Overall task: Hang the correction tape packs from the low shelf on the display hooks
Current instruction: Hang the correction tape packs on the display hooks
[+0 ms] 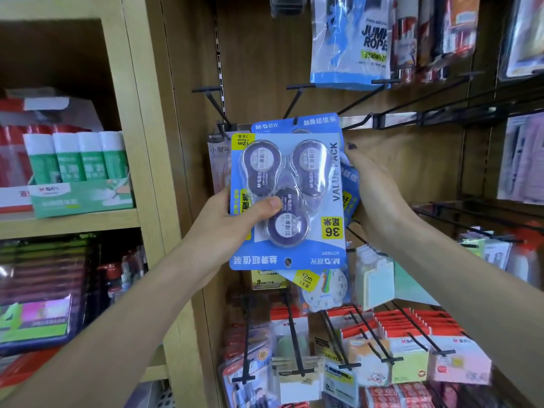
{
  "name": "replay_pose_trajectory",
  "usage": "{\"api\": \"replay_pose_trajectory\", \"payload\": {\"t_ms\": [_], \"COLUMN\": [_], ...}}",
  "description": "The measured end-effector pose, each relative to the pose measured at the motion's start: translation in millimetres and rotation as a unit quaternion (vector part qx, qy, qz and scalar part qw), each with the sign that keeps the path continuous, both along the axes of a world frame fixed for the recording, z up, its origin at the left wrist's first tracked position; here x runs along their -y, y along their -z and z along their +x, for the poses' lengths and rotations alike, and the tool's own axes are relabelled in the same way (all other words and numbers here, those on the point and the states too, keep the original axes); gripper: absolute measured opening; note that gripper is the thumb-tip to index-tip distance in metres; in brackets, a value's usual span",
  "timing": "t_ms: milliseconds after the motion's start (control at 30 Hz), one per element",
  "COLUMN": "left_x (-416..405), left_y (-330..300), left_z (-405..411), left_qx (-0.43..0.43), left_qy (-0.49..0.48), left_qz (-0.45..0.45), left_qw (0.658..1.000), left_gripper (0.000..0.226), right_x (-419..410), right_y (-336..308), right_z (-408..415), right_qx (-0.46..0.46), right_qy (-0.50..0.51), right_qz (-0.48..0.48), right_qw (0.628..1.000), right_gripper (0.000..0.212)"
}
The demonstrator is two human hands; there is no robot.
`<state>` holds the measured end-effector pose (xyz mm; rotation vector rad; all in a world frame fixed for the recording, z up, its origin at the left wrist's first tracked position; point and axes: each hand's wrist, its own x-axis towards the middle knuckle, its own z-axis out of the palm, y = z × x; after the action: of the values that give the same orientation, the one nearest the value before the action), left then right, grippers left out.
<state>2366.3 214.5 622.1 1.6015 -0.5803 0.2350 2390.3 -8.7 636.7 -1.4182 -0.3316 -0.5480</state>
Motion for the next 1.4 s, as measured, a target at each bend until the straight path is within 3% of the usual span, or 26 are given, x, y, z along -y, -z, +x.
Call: {"api": "replay_pose_trajectory", "payload": {"t_ms": [100,200,300,400,467,533,600,667,733,867,1033,1133,1200,1333,1400], "left_x": [1,5,11,17,21,25,29,33,38,44,47,45,42,33,28], "left_y": [0,-1,-4,-7,-11,-16,-20,-25,-29,-36,-34,-30,-26,-17,-13], "left_z": [4,8,15,24,30,37,45,54,63,79,87,80,71,53,45], "left_qx": [-0.019,-0.026,-0.038,-0.054,-0.063,-0.075,-0.086,-0.097,-0.109,-0.138,-0.142,-0.13,-0.121,-0.085,-0.057], "left_qy": [-0.011,-0.026,-0.039,-0.051,-0.055,-0.06,-0.074,-0.08,-0.085,-0.084,-0.095,-0.097,-0.092,-0.059,-0.042], "left_qz": [-0.012,-0.012,-0.006,0.002,0.008,0.018,0.028,0.022,0.006,-0.01,-0.016,0.0,0.002,-0.021,-0.032], "left_qw": [1.0,0.999,0.999,0.997,0.996,0.995,0.993,0.992,0.99,0.987,0.985,0.987,0.988,0.994,0.997], "left_gripper": [0.019,0.02,0.023,0.03,0.029,0.038,0.051,0.044,0.041,0.076,0.041,0.038,0.031,0.02,0.026], "right_x": [3,2,9,10,6,9,3,1,-2,-2,-3,0,-2,-4,-10], "right_y": [3,12,25,11,5,4,-5,-8,-17,-27,-31,-22,-19,-12,-6], "right_z": [1,-3,6,57,48,39,41,50,61,74,78,75,68,32,17], "right_qx": [-0.034,-0.011,-0.006,-0.07,-0.088,-0.084,-0.119,-0.134,-0.141,-0.157,-0.173,-0.182,-0.184,-0.127,-0.112], "right_qy": [-0.055,-0.07,-0.048,-0.075,-0.109,-0.045,-0.037,-0.038,-0.035,-0.062,-0.059,-0.051,-0.054,-0.08,-0.081], "right_qz": [-0.029,-0.067,-0.137,-0.037,-0.062,-0.126,-0.066,-0.051,-0.052,-0.051,-0.055,-0.042,-0.037,-0.041,-0.024], "right_qw": [0.997,0.995,0.989,0.994,0.988,0.987,0.99,0.989,0.988,0.984,0.982,0.981,0.981,0.988,0.99], "right_gripper": [0.055,0.037,0.049,0.04,0.028,0.028,0.064,0.075,0.06,0.053,0.059,0.061,0.054,0.015,0.027]}}
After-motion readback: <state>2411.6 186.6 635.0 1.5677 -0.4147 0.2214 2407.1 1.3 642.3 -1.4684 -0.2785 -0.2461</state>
